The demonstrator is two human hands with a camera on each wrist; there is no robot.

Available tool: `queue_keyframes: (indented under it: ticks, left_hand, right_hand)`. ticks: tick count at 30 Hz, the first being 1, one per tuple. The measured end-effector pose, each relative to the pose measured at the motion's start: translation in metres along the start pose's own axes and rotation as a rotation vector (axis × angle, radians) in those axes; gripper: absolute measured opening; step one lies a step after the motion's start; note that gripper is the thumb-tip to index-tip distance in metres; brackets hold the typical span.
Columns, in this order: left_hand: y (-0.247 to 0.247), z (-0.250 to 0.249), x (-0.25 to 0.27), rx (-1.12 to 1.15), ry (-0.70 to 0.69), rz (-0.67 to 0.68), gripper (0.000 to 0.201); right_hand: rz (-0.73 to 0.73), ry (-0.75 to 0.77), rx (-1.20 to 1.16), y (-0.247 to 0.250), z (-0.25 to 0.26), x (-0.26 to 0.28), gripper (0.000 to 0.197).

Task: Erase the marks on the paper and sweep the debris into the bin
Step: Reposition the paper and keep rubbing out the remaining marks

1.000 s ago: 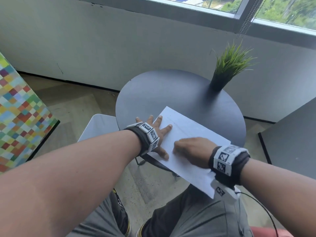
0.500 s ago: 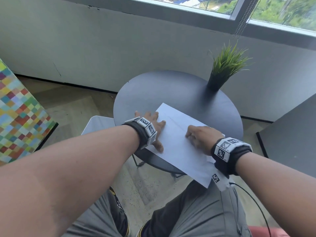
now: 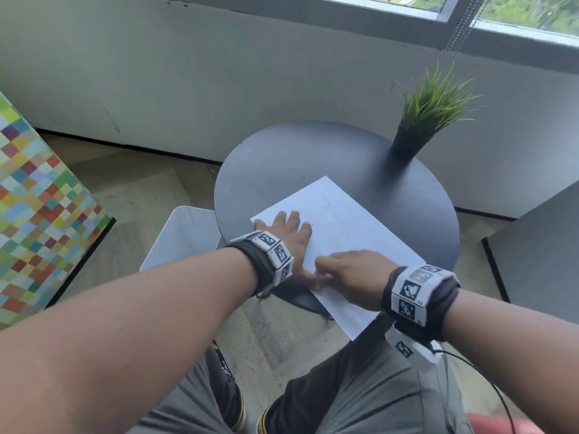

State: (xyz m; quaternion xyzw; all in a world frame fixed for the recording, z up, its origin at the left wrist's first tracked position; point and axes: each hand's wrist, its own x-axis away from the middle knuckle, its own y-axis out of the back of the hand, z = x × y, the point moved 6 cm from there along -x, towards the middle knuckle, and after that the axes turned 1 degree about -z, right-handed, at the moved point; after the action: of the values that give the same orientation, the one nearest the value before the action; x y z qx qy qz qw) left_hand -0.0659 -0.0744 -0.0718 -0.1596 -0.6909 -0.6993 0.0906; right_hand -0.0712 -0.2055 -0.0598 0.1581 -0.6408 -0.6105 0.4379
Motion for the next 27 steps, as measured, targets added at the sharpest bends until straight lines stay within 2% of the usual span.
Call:
queue_keyframes:
  ticks: [1,2,5,6,10,11,15,16,19,20,21,24,25,27]
  left_hand:
    - [-0.002,0.001,0.0,-0.002,-0.001,0.007,0.131]
    - [-0.003,0.002,0.0,-0.003,-0.002,0.018,0.132]
    - [-0.004,0.003,-0.002,0.01,-0.001,0.038,0.134]
    - [-0.005,0.003,-0.002,0.015,0.0,0.044,0.134]
    - [-0.005,0.003,-0.001,0.029,-0.006,0.056,0.135]
    - [-0.005,0.004,-0.002,0.029,-0.009,0.055,0.134]
    - [-0.006,0.002,-0.003,0.022,-0.01,0.049,0.134]
    - [-0.006,0.003,-0.002,0.02,-0.011,0.054,0.134]
    - [-0.006,0.006,-0.003,0.014,-0.028,0.057,0.135]
    - [-0.006,0.007,-0.003,0.011,-0.036,0.057,0.136]
    - [-0.005,0.007,-0.003,0.003,-0.04,0.055,0.135]
    - [-0.003,0.007,-0.004,-0.022,-0.044,0.053,0.133]
    - [-0.003,0.007,-0.003,-0.028,-0.045,0.059,0.133]
    - [-0.003,0.009,-0.004,-0.035,-0.059,0.074,0.133]
  right_hand:
    - [0.016,0.048,0.021,-0.001,0.003,0.002,0.01]
    - [0.025,0.032,0.025,0.002,-0.003,0.001,0.013]
    - [-0.056,-0.185,0.04,0.022,-0.045,-0.006,0.02]
    - [-0.087,-0.207,0.045,0.025,-0.049,-0.009,0.019]
    - [0.031,0.034,0.058,0.007,0.005,-0.012,0.01]
    - [0.03,0.038,0.059,0.006,0.004,-0.011,0.007]
    - [-0.07,-0.232,0.085,0.026,-0.052,-0.011,0.016]
    - [-0.073,-0.222,0.099,0.024,-0.05,-0.01,0.015]
    - [-0.002,-0.004,0.089,0.007,-0.002,-0.006,0.005]
    - [0.025,0.024,0.079,0.0,0.001,-0.005,0.003]
    - [0.032,-0.009,0.078,0.001,-0.008,-0.006,0.004]
    - [-0.06,-0.265,0.09,0.022,-0.059,-0.007,0.011]
    - [-0.064,-0.284,0.095,0.023,-0.061,-0.005,0.012]
    - [-0.003,-0.173,0.114,0.018,-0.034,-0.004,0.004]
